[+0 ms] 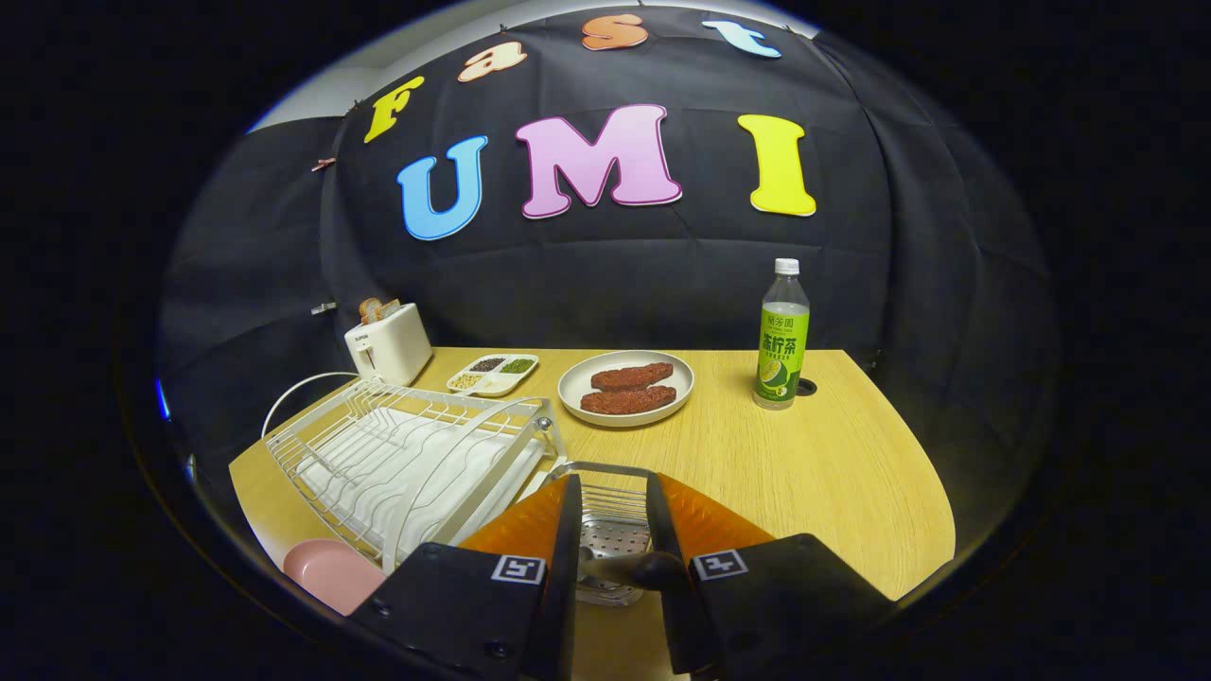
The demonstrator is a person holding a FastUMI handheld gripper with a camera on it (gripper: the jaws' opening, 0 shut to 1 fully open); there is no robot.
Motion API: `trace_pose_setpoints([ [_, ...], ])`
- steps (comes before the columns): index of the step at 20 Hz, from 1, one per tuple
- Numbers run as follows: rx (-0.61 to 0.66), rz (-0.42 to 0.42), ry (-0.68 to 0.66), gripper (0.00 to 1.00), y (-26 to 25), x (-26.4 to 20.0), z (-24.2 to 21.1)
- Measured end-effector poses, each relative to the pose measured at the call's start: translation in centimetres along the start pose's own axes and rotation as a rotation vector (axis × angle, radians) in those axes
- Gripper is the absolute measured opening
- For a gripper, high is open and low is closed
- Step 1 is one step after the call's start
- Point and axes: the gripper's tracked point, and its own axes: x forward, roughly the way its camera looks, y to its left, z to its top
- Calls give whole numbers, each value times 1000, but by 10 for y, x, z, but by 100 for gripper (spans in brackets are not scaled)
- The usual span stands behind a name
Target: Take the plate from the dish rack, then take the spoon from the basket and place it into the plate.
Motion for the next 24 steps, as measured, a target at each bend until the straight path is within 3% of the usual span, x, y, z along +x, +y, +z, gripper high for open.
trace_pose_setpoints([
  [3,-15,24,1,25,8,-3,0],
  [7,-70,74,9,20,26,1,4],
  [11,-83,83,35,19,31,2,11],
  [17,-114,49,-7,19,30,-9,65],
  [24,-105,11,-4,19,69,-61,112],
])
